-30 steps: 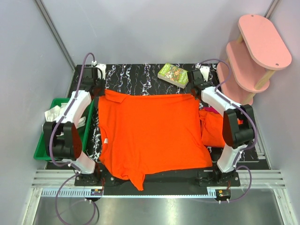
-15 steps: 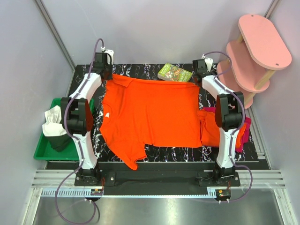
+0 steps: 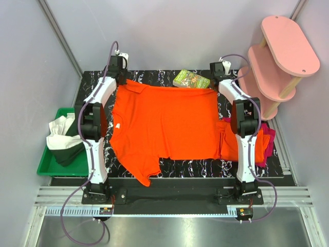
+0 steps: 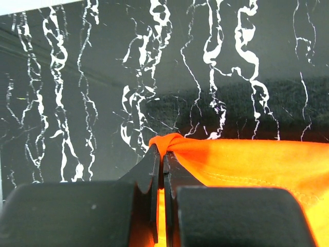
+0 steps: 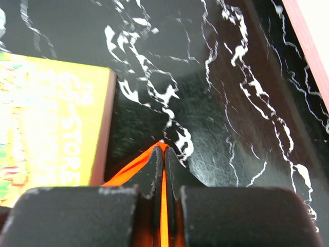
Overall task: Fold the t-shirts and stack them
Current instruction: Fold the flattened tshirt in 1/3 of the way
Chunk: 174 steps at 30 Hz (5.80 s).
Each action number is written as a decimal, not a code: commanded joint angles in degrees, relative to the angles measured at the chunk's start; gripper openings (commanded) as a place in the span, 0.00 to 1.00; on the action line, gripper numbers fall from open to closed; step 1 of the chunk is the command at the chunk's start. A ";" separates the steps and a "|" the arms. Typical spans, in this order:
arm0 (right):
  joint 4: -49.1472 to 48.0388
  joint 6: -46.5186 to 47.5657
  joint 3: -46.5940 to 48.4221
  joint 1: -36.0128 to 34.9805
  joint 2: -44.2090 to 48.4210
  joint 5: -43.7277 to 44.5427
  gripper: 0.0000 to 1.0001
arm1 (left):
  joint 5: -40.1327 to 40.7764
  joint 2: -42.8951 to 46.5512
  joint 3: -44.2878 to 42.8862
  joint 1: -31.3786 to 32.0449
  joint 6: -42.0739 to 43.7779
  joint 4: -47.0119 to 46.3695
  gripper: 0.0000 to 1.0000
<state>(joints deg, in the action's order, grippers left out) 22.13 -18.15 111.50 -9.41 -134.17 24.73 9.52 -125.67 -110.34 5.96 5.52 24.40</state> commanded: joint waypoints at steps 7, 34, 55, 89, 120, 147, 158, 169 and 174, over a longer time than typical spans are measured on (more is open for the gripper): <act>-0.86 0.40 0.65 -0.78 5.83 -0.30 0.00 | 2.00 6.21 2.22 -0.16 -2.00 -3.49 0.00; -2.35 2.07 3.10 -2.46 3.83 1.55 0.00 | 2.79 2.63 -4.17 -0.77 -1.30 -2.61 0.00; -1.48 0.31 2.16 -1.84 3.82 -0.04 0.00 | 2.17 4.62 -1.29 -0.77 -3.32 -2.87 0.00; -3.41 -7.25 -29.85 -6.23 19.83 1.28 0.00 | -0.20 25.48 35.11 0.11 -4.64 -4.98 0.00; 7.23 -14.63 -27.92 -4.13 13.32 1.28 0.00 | 1.91 19.50 36.96 0.29 -3.94 0.38 0.00; 0.63 -3.91 -21.68 -14.58 20.35 -6.36 0.80 | -3.11 27.50 35.29 2.31 -5.26 -1.29 0.99; -0.33 -2.77 -17.72 -17.04 16.75 -10.93 0.59 | -3.72 21.08 31.07 2.22 -4.82 -0.32 0.94; -0.69 -0.65 -11.76 -29.17 14.73 -14.88 0.59 | -2.84 9.13 19.21 -1.12 -5.08 3.02 0.70; 0.46 -1.71 -4.38 -31.98 8.76 -19.71 0.59 | -2.58 5.44 15.78 -2.79 -3.94 4.07 0.55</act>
<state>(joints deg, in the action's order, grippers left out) 22.74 -19.53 101.06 -40.27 -121.23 9.37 6.50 -118.10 -90.35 4.51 0.64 27.94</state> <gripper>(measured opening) 0.591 0.585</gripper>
